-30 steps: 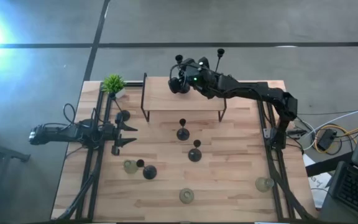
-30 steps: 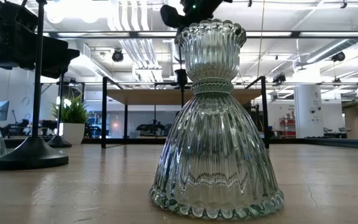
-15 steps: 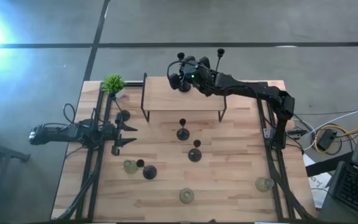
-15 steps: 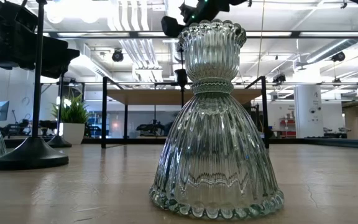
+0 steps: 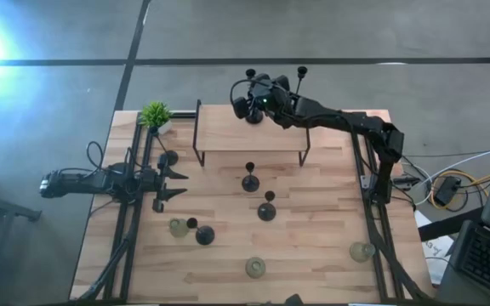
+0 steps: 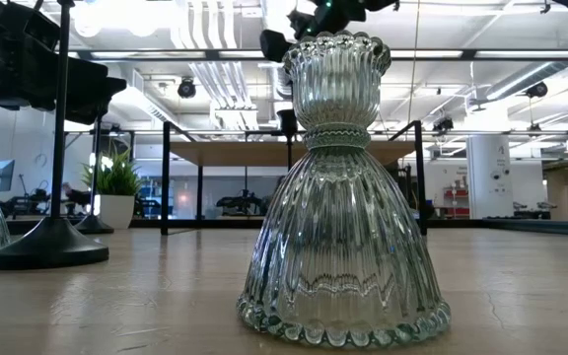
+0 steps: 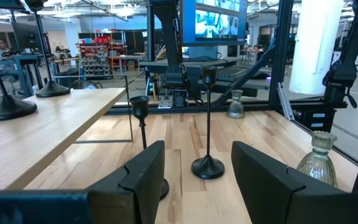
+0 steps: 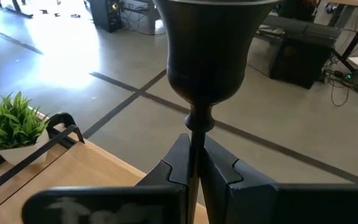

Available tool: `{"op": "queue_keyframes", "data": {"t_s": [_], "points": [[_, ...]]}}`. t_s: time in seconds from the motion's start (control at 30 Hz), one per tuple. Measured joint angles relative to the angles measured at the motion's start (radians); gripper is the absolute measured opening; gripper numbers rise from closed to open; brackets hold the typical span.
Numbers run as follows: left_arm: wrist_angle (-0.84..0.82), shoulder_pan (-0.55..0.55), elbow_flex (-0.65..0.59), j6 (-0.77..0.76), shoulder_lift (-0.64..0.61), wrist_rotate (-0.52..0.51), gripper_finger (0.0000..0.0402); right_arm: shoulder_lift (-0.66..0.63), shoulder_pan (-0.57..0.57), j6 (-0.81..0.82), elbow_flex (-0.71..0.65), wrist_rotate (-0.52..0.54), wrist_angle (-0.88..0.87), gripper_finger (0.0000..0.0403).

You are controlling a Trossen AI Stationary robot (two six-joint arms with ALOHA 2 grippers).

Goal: Pick & Place candle stick holders
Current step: Put the black candle holder on the shelf

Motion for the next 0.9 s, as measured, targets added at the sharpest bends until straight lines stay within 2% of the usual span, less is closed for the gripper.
{"op": "queue_keyframes", "data": {"t_s": [0.47, 0.7, 0.9], "points": [[0.0, 0.0, 0.0, 0.0, 0.0, 0.001, 0.0191, -0.001, -0.032, 0.006, -0.007, -0.004, 0.016, 0.0011], [0.0, 0.0, 0.0, 0.0, 0.0, 0.001, 0.0191, 0.001, -0.036, -0.009, -0.012, -0.063, 0.063, 0.0011], [0.0, 0.0, 0.0, 0.0, 0.0, 0.002, 0.0191, 0.001, -0.036, -0.015, -0.019, -0.063, 0.07, 0.0011]]}}
